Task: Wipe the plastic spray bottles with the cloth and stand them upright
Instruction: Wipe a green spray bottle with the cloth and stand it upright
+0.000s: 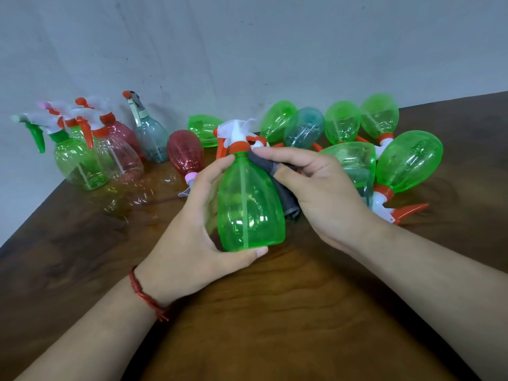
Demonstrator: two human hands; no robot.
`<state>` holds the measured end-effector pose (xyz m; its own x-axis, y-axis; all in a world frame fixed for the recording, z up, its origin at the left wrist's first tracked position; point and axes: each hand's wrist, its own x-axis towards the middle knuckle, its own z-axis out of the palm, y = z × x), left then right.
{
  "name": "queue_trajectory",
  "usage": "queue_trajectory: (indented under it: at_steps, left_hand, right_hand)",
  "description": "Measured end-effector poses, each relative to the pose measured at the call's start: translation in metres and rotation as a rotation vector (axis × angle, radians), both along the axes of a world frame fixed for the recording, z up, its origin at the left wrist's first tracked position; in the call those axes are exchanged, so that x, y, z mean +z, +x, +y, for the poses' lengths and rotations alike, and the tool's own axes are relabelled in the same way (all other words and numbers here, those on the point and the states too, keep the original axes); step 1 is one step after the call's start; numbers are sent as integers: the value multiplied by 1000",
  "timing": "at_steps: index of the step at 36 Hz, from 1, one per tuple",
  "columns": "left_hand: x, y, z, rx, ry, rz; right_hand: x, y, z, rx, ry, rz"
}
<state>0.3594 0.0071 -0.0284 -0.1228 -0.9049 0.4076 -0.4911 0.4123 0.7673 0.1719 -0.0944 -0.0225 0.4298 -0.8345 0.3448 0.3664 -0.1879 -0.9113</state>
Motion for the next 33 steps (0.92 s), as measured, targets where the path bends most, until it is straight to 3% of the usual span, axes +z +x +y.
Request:
queue_trajectory:
  at_steps: [7, 16, 23, 26, 29, 33]
  left_hand:
    - [3, 2, -1, 76, -107, 44]
    - [9, 7, -9, 293, -161, 314]
    - [2, -4, -10, 316, -91, 410]
    - [0, -5, -9, 245, -28, 499]
    - [7, -1, -9, 137, 68, 735]
    - [10, 0, -15, 196, 111, 826]
  right_hand:
    - [1, -1, 0, 9, -167, -5]
    - [-10, 2, 7, -96, -437, 140]
    - [-6, -3, 14, -211, -666, 260]
    - [-7, -2, 12, -275, -653, 262]
    - [-5, -3, 6, -307, -624, 249]
    - [-2, -4, 6, -291, -655, 258]
